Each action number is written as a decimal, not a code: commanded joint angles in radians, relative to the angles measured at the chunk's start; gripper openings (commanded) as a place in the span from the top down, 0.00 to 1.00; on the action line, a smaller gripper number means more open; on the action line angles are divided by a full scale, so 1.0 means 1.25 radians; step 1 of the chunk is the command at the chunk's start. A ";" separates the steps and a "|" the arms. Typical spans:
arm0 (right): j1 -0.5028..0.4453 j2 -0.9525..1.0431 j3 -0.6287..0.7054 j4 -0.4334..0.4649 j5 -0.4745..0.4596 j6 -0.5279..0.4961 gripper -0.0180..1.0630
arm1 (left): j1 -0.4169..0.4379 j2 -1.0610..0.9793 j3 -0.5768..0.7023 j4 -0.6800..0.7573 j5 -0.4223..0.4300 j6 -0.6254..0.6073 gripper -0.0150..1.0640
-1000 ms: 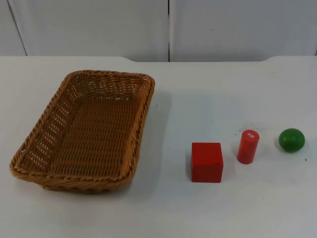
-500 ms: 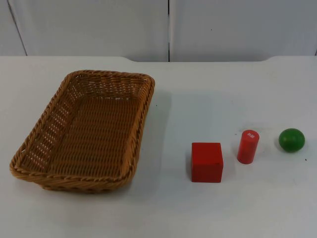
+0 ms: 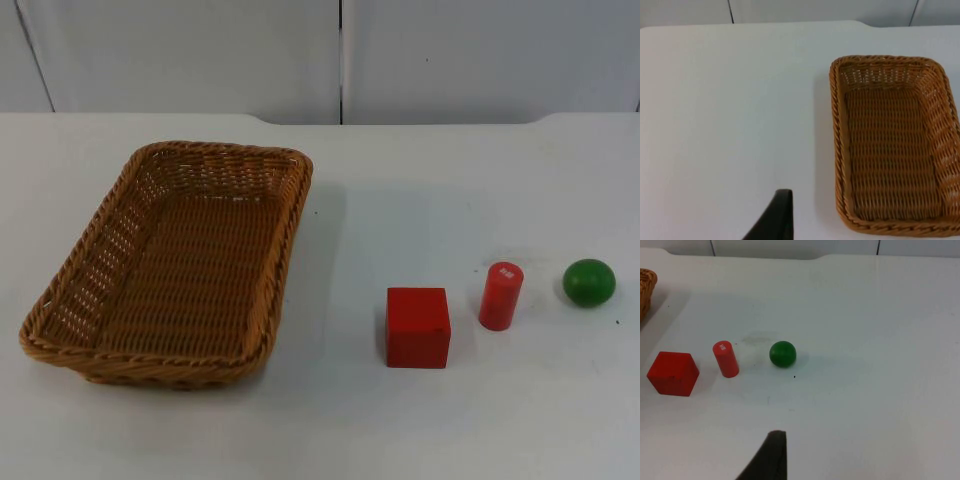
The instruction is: Pick up the basket with the left hand and place the object to the left of the red cylinder into the basket with the right hand.
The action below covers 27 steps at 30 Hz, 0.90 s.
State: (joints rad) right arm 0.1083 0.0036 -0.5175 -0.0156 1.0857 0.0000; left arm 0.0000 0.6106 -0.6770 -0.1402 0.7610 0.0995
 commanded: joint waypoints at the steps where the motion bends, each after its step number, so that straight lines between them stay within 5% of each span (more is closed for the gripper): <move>1: -0.005 -0.003 0.003 0.001 -0.006 -0.010 0.01 | 0.001 0.026 -0.004 -0.015 -0.035 0.003 0.01; 27: -0.005 -0.003 0.003 -0.001 -0.006 -0.010 0.01 | 0.000 0.361 -0.163 -0.233 -0.098 0.210 0.01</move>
State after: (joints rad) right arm 0.1083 0.0036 -0.5175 -0.0156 1.0857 0.0000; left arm 0.0000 1.0059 -0.8474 -0.4103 0.6520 0.3487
